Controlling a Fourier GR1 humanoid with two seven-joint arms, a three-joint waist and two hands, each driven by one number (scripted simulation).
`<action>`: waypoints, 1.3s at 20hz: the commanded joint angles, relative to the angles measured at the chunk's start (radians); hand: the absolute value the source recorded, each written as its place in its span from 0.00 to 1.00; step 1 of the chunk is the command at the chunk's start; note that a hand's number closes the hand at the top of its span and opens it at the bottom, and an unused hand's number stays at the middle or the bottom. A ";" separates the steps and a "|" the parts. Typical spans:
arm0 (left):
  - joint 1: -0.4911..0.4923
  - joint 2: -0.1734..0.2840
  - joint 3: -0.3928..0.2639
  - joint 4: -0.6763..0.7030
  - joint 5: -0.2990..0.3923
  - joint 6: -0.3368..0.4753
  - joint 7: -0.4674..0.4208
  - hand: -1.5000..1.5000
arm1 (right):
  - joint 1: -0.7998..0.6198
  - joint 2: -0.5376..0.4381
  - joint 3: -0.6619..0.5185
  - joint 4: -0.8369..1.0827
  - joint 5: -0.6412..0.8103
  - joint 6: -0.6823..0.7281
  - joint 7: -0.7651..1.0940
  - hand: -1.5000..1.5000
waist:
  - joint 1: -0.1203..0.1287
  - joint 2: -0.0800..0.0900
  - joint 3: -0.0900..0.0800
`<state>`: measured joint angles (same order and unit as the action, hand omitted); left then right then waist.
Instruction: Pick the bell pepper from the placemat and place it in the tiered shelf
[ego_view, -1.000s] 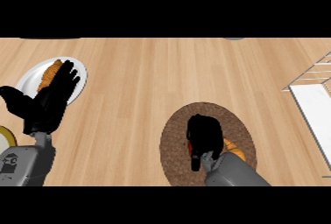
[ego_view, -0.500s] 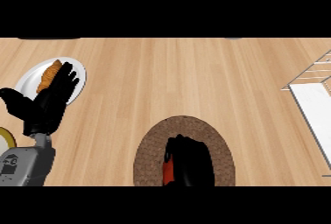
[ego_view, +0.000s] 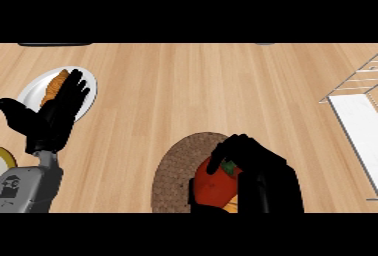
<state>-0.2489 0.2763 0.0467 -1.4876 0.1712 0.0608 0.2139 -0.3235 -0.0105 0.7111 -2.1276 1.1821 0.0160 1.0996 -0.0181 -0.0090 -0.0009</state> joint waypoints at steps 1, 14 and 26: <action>0.014 0.030 0.031 0.015 0.031 -0.050 -0.014 0.50 | -0.048 0.010 -0.010 -0.176 0.092 0.111 0.218 1.00 | 0.004 0.000 -0.001; 0.013 0.008 0.020 -0.041 0.011 -0.017 0.028 0.50 | -0.127 -0.041 -0.520 -0.364 -0.002 0.471 0.086 1.00 | 0.002 0.003 0.000; -0.003 -0.002 0.029 -0.009 -0.009 -0.004 0.022 0.50 | -0.198 -0.096 -1.147 -0.347 -0.265 0.623 -0.164 1.00 | -0.019 -0.001 0.003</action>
<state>-0.2328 0.2735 0.0687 -1.4997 0.1653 0.0454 0.2183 -0.5173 -0.0861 -0.2447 -2.3603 1.1614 0.5190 0.9219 -0.0251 -0.0071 0.0010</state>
